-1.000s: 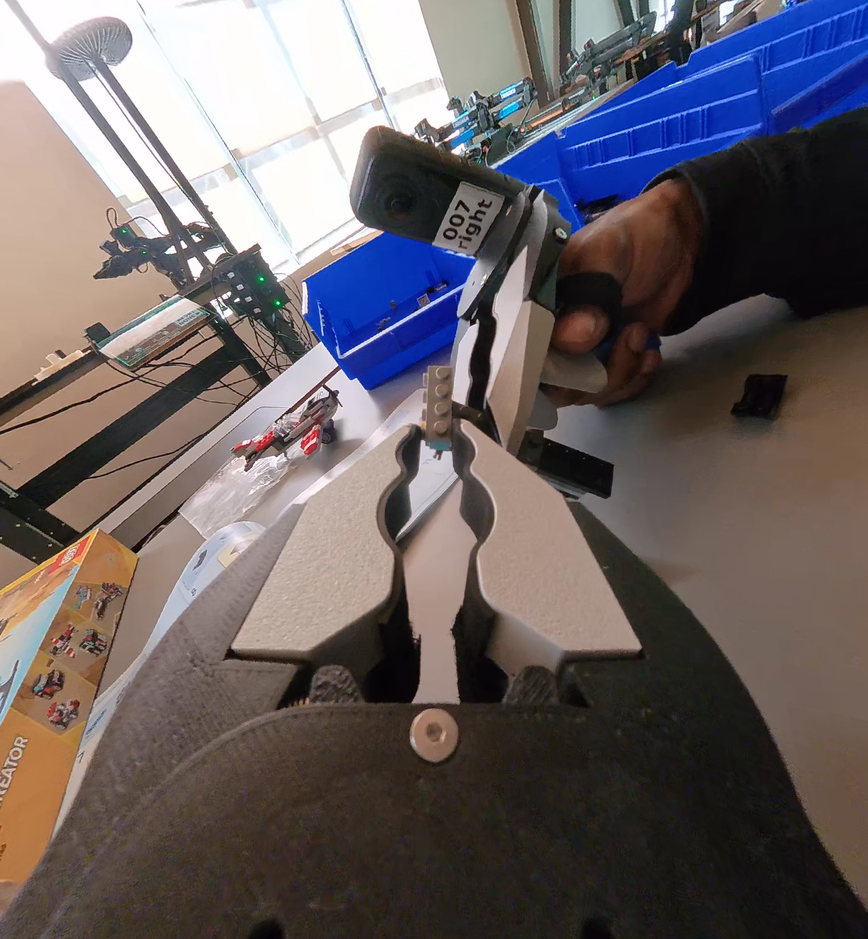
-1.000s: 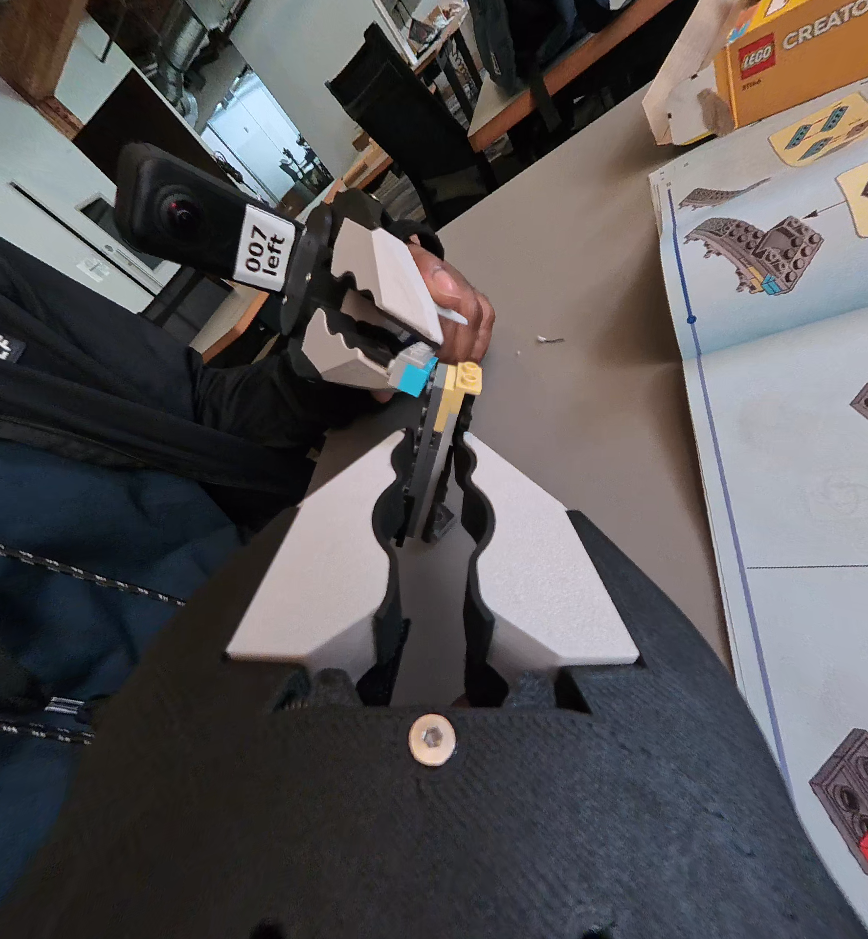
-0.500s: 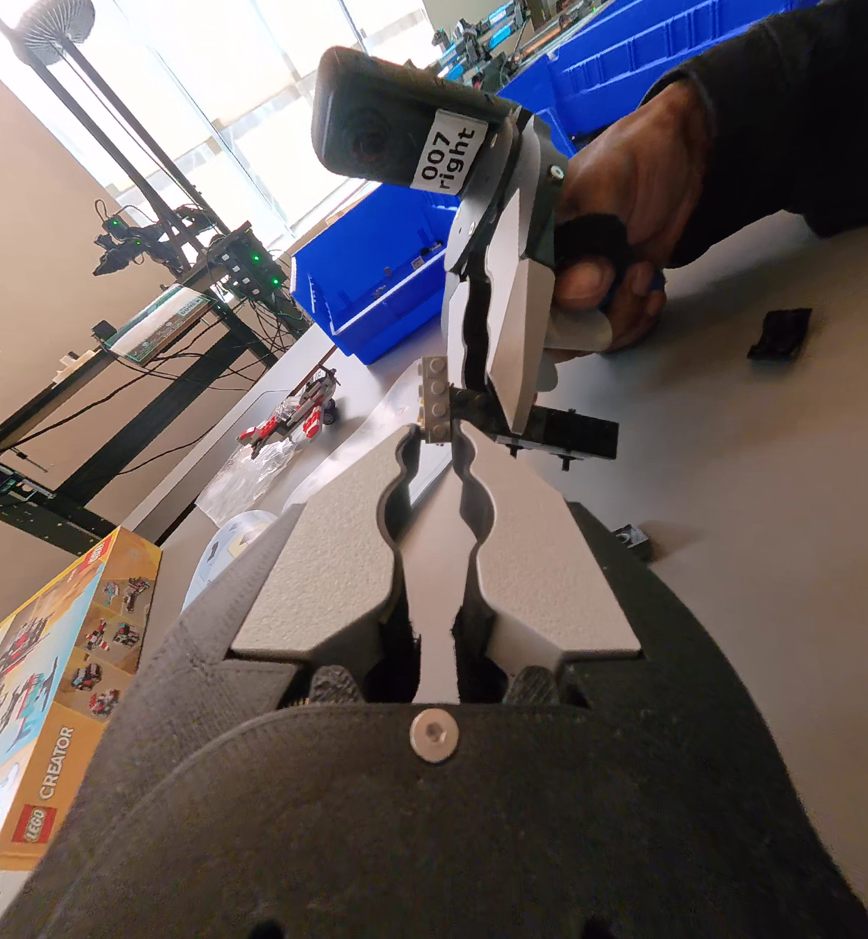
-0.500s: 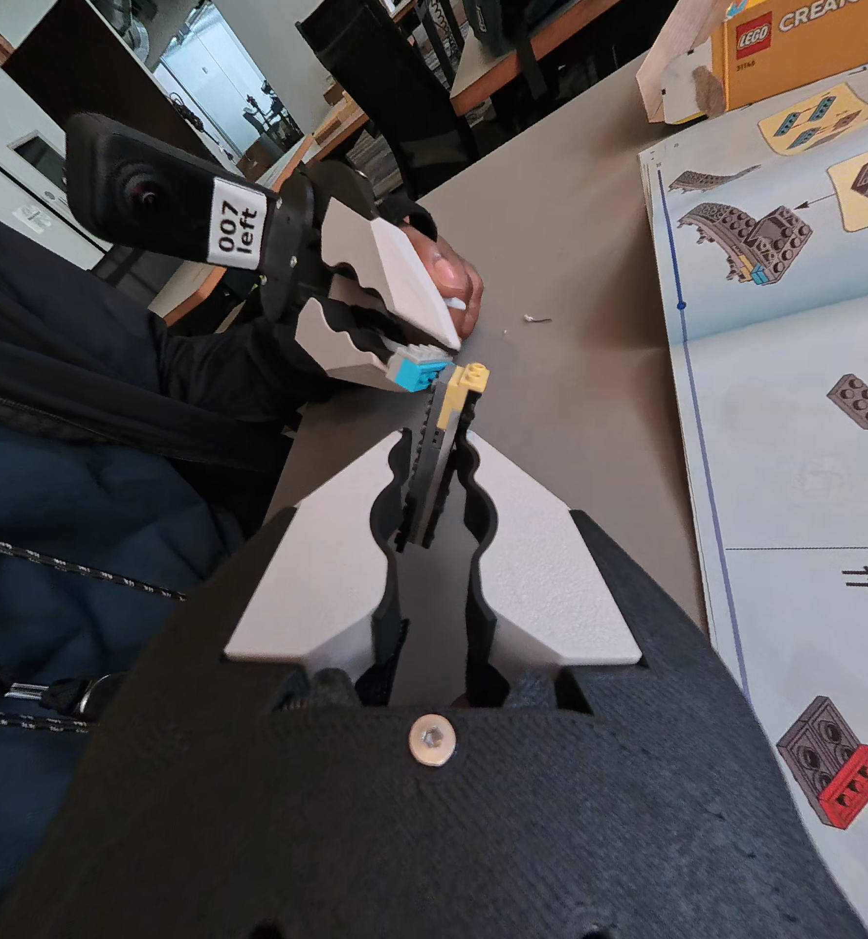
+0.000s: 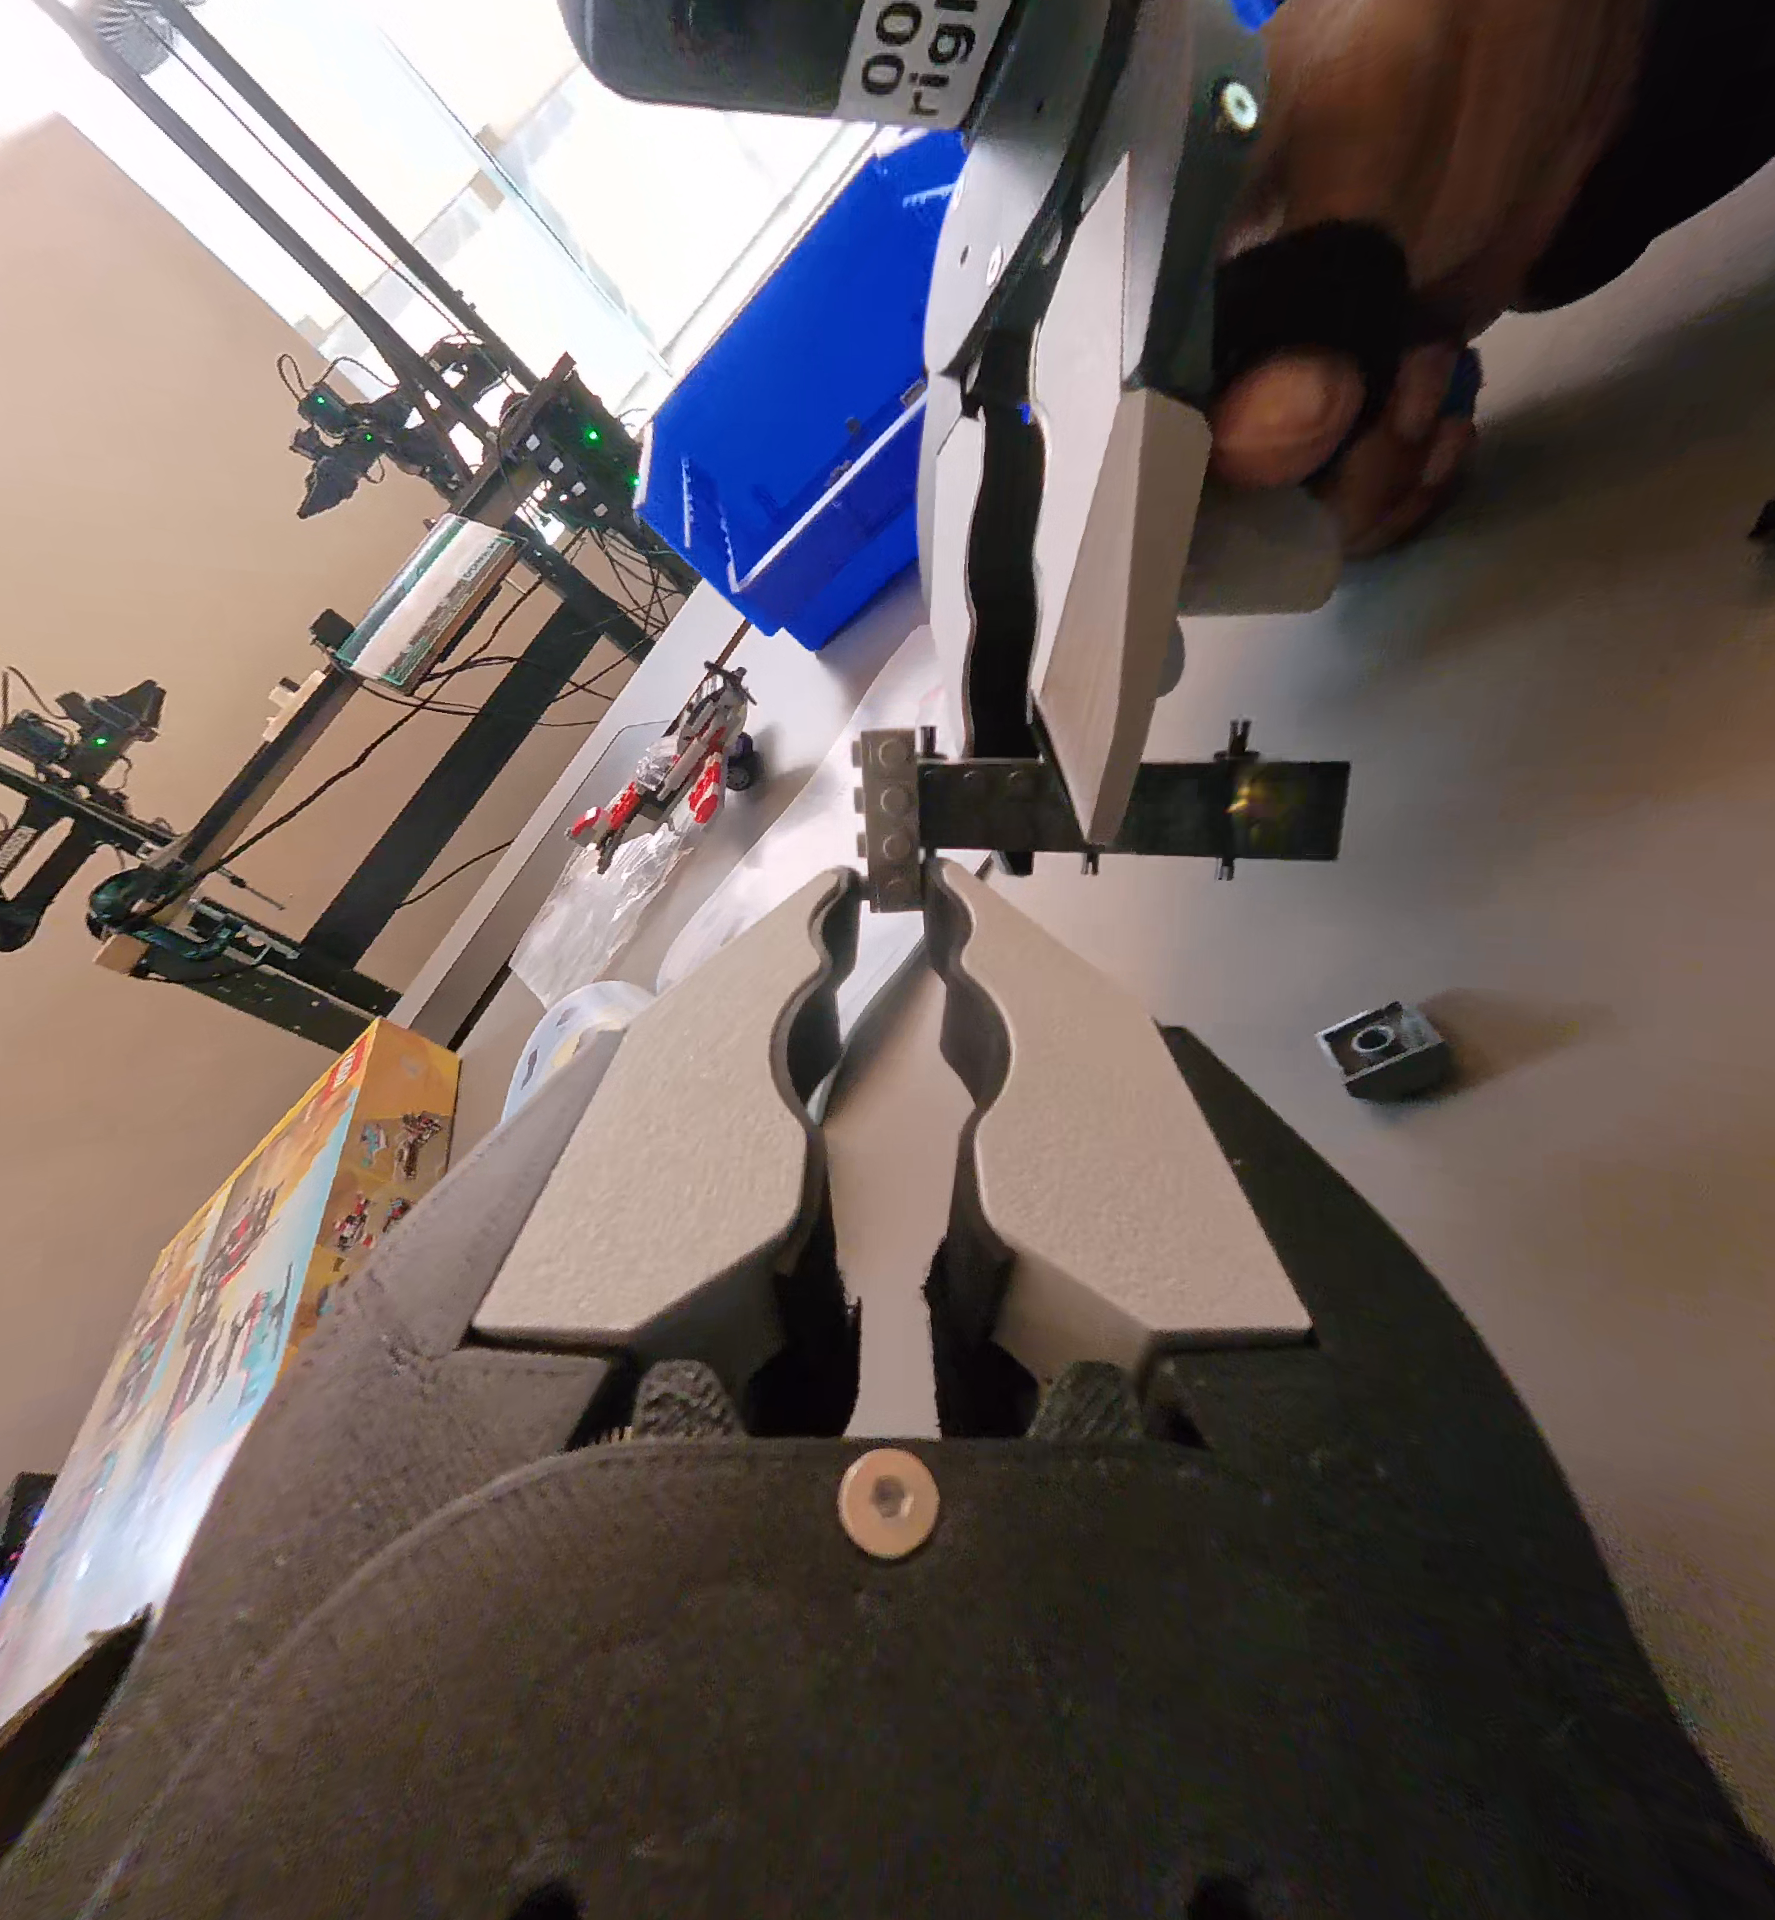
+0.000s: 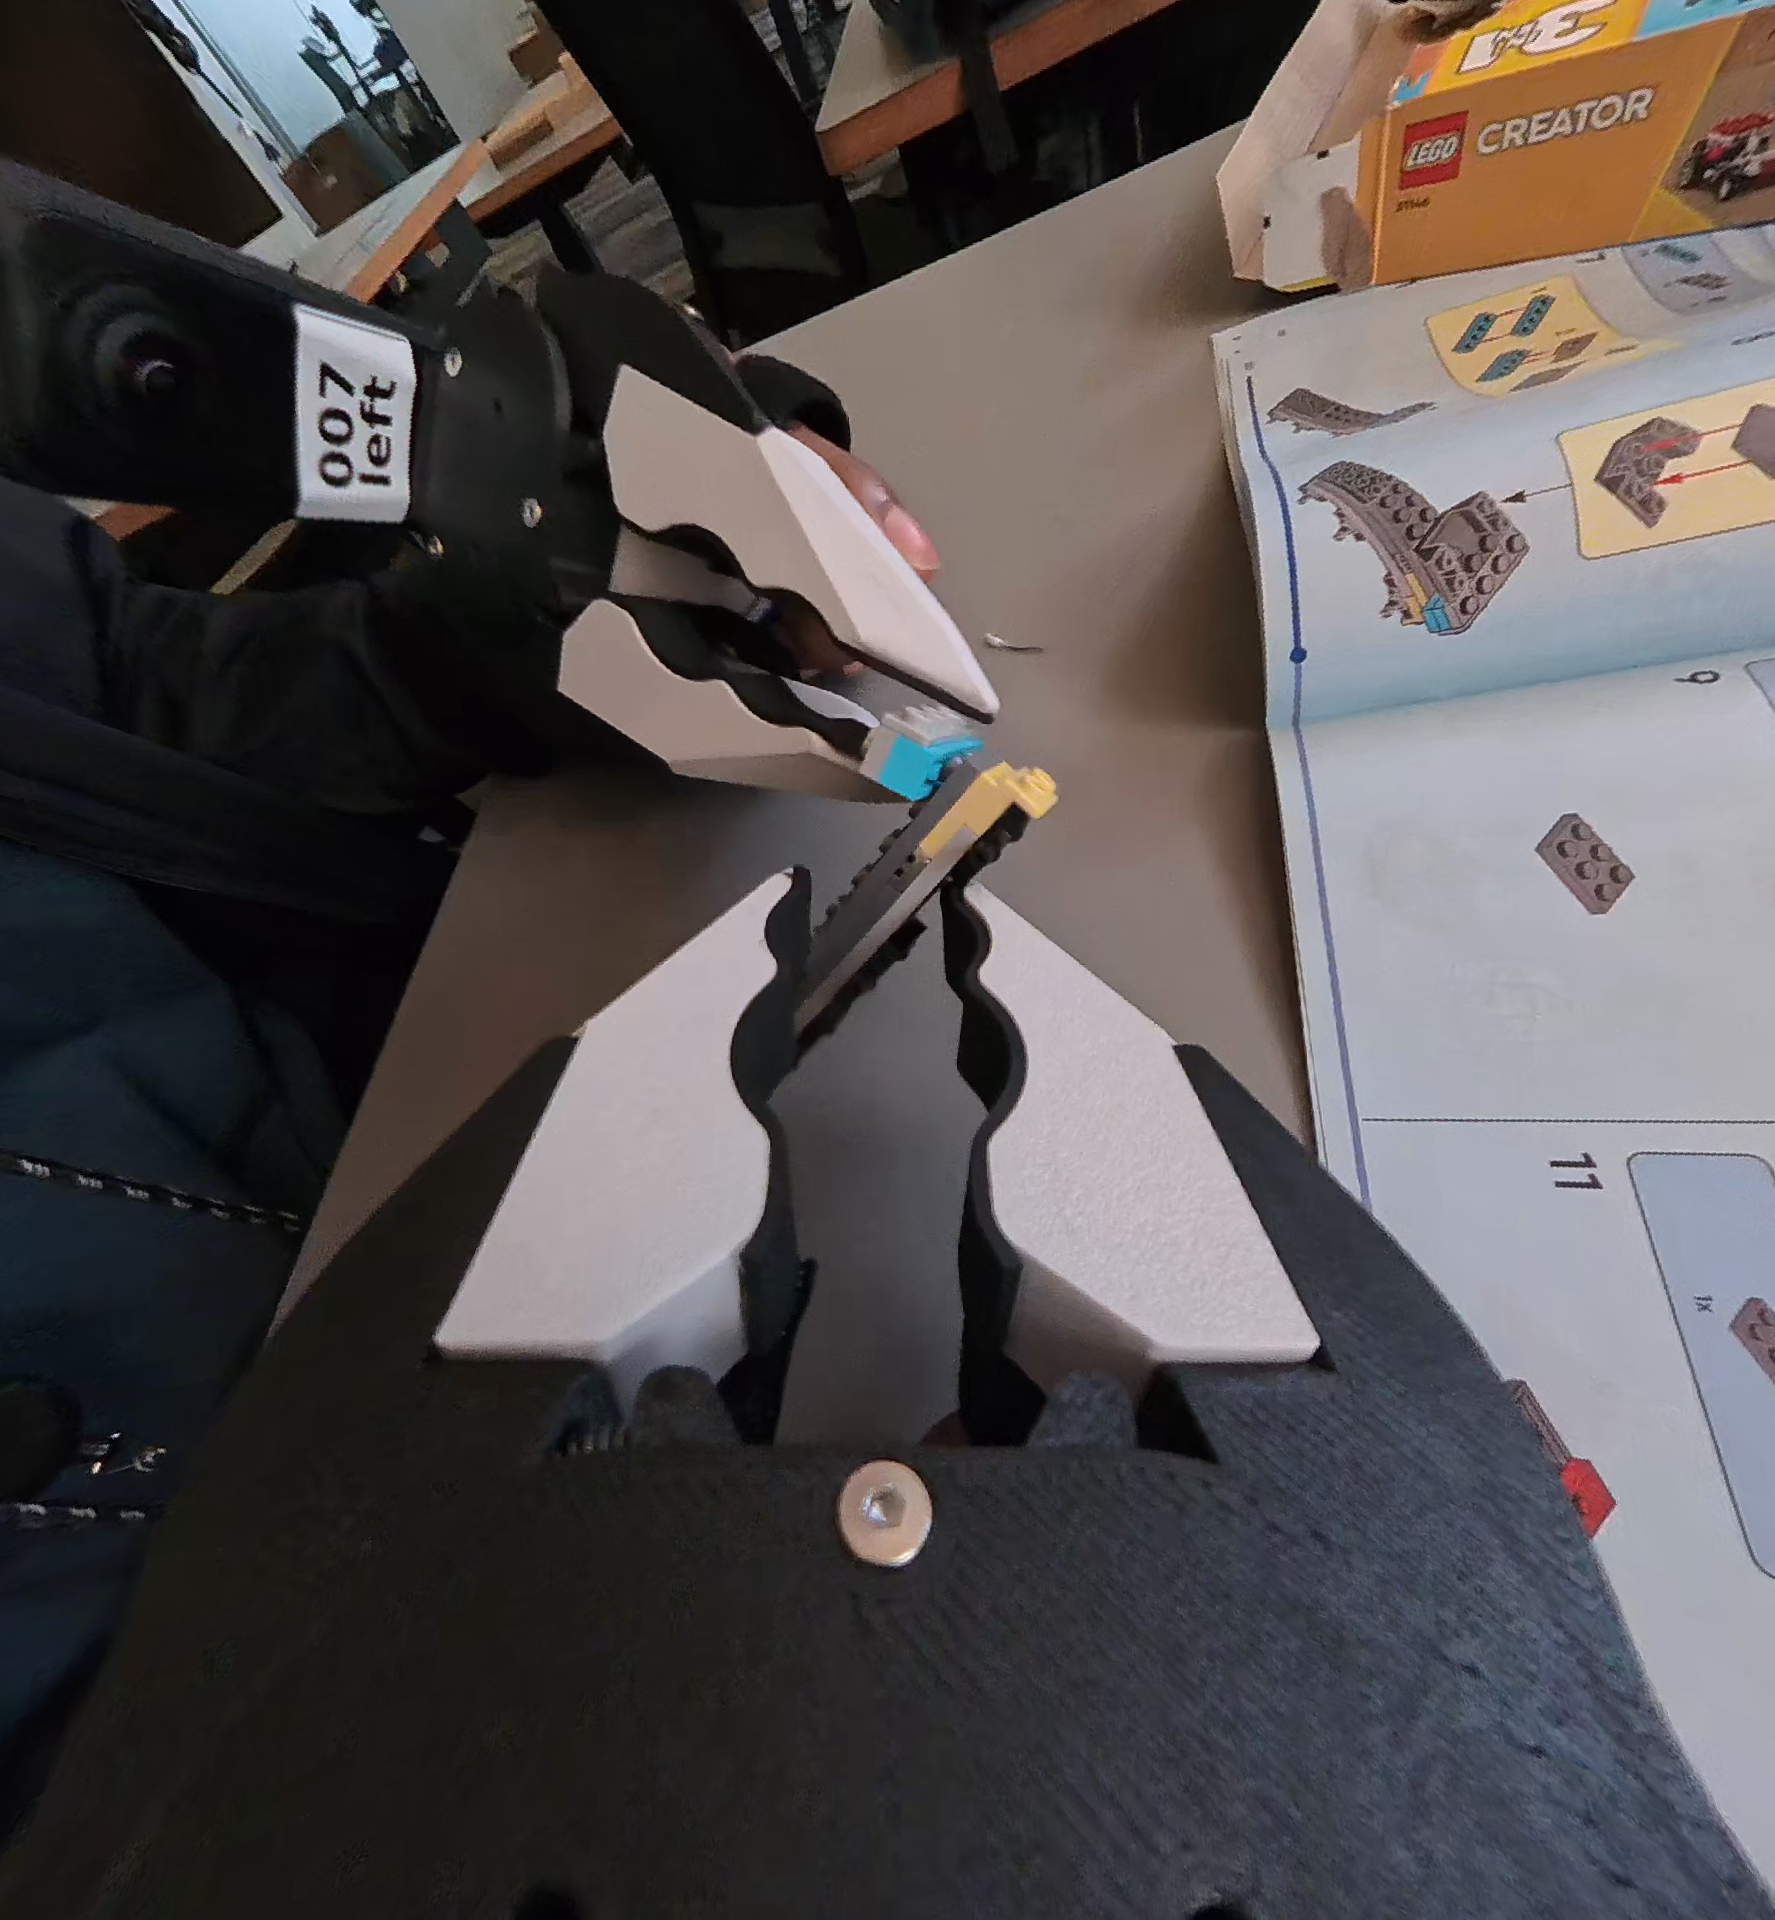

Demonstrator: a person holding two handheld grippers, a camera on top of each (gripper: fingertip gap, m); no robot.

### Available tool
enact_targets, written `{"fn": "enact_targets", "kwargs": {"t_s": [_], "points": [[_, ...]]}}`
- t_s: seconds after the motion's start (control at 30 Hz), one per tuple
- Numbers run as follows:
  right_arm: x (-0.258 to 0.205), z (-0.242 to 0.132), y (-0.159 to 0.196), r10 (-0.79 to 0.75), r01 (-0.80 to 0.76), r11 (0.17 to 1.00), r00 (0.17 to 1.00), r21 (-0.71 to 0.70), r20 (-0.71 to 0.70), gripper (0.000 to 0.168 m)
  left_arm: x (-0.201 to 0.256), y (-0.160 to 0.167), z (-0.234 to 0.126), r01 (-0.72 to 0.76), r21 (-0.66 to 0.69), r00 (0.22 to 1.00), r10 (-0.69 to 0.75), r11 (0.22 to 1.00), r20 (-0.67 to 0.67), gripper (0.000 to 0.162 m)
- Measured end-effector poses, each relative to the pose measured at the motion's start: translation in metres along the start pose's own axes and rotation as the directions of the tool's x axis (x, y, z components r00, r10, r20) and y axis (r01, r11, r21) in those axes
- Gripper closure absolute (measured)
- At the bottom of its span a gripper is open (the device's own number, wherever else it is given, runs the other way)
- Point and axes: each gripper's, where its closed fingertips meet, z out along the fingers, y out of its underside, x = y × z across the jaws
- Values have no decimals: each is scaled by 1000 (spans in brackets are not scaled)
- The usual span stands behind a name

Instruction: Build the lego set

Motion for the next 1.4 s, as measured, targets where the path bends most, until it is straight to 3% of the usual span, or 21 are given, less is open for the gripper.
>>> {"fn": "enact_targets", "kwargs": {"t_s": [0.67,1.4], "points": [[11,-5,1,-319,312,948,934,-71,-160,144,-2,7,4,-74,-67,996,77,995,45,150],[18,-3,-3,-354,343,935,906,-88,-232,126,-6,3,6,-173,-99,978,183,980,103,150]]}}
